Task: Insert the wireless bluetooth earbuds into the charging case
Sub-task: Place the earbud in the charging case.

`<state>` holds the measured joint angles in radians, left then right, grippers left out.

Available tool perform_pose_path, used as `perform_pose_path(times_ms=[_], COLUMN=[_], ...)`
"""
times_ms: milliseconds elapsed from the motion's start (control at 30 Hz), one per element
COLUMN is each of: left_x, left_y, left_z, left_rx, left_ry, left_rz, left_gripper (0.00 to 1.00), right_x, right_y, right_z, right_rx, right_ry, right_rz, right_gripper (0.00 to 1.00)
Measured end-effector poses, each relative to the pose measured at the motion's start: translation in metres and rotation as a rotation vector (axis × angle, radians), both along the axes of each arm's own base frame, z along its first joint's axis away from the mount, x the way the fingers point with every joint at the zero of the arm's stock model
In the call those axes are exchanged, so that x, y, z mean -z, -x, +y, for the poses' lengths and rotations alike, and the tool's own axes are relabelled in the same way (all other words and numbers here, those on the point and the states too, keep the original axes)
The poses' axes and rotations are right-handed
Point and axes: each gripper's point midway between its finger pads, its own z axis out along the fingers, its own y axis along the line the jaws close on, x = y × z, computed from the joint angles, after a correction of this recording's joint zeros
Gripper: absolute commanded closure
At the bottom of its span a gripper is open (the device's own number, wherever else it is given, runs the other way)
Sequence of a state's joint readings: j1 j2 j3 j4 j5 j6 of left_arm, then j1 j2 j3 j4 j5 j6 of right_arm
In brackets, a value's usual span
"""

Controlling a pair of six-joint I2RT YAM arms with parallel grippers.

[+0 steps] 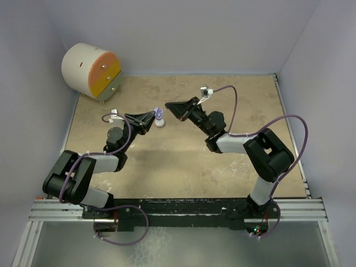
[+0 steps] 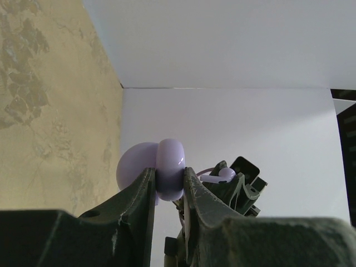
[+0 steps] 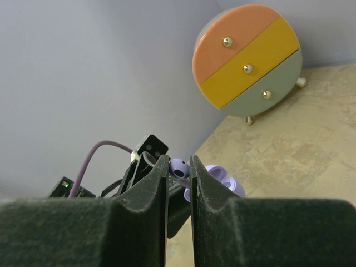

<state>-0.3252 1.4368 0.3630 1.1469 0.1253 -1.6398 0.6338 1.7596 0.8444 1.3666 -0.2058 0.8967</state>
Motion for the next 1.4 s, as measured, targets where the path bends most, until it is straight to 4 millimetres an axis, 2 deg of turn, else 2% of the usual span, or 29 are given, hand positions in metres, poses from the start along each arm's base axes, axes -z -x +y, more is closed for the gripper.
perform_pose_path(times_ms=[167,567,800,1400], left_x=[-0.001,-0.007,-0.008,-0.01], left_y=[-0.001,0.001,0.002,0.002], left_z=[-0.003,-0.007,-0.009,-0.02], left_rx=[0.006,0.016,0.023,0.045], left_ry=[0.009,0.021,0.024,0.027], left_rz=[-0.021,-0.052,-0.058,-0.064], left_gripper=[1.0,1.0,1.0,1.0], right_x=[0.007,0.011,0.022,0.024], right_y=[-0.002,-0.003,-0.005,-0.006], right_z=[0.002,0.002,0.003,0.003], right_rx=[-0.004,-0.007,-0.005,0.001], right_ry=[0.0,-0.008,0.01,0.014], right_rz=[0.024,0.048,0.079,0.09], right_gripper=[1.0,1.0,1.0,1.0])
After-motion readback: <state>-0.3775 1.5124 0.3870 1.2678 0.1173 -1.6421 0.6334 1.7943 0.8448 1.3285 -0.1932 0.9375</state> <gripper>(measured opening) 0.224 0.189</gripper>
